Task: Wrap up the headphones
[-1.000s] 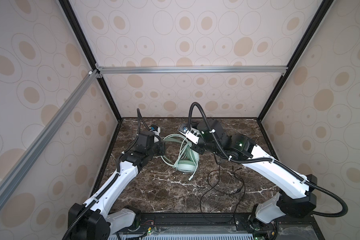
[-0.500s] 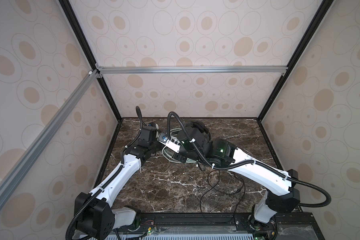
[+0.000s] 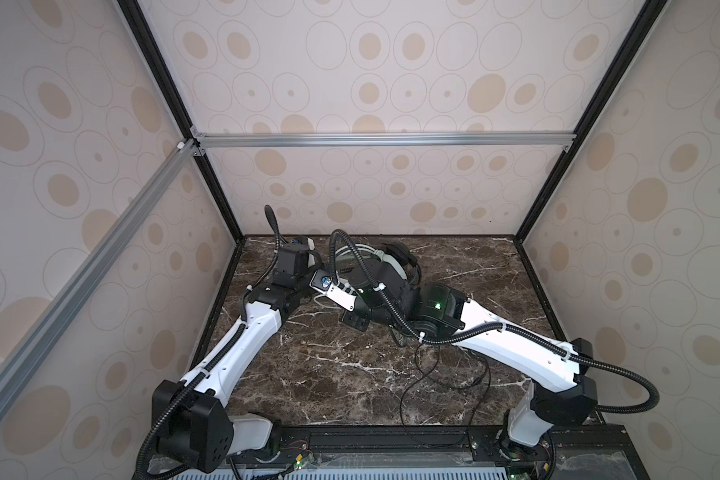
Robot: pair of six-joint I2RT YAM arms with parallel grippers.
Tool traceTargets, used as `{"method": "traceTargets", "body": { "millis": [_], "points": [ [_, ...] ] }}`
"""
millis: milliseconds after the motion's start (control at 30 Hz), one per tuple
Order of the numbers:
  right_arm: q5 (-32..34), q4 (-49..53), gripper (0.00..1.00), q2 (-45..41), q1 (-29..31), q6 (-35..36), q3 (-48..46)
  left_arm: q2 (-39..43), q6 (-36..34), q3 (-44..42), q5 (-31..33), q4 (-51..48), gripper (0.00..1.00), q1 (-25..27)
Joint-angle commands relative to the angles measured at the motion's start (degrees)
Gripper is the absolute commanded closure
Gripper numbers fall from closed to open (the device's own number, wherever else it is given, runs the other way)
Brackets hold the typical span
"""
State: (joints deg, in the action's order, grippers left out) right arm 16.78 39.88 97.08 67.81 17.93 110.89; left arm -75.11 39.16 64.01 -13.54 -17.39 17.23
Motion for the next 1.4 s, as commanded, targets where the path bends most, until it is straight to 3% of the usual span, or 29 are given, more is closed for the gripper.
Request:
{"method": "traceTargets", "body": {
  "millis": [0, 233, 500, 867, 1067, 1367],
  "points": [
    [1.67, 0.93, 1.0, 0.57, 0.54, 3.06, 3.81, 1.65, -1.65, 1.52, 1.11, 2.53, 1.0, -0.18],
    [5.29, 4.26, 1.0, 1.52, -0.2, 7.88, 8.59, 3.16, -5.6, -1.46, 3.06, 3.44, 1.0, -0.27],
    [5.9, 6.25, 1.0, -0.46, -4.31, 8.77, 9.0, 5.15, -9.57, -3.92, 3.65, 3.82, 1.0, -0.64],
    [5.56, 5.44, 1.0, -6.66, -10.85, 10.17, 1.01, 9.44, -15.22, -4.77, 5.19, 3.2, 1.0, -0.71],
    [5.02, 4.53, 1.0, -8.41, -12.97, 11.24, -2.01, 11.33, -18.27, -5.03, 2.54, 3.67, 1.0, -0.71],
    [4.69, 5.67, 1.0, -6.13, -17.16, 9.23, 0.5, 12.85, -21.83, -5.3, 1.73, 1.98, 1.0, -0.71]
  ]
}}
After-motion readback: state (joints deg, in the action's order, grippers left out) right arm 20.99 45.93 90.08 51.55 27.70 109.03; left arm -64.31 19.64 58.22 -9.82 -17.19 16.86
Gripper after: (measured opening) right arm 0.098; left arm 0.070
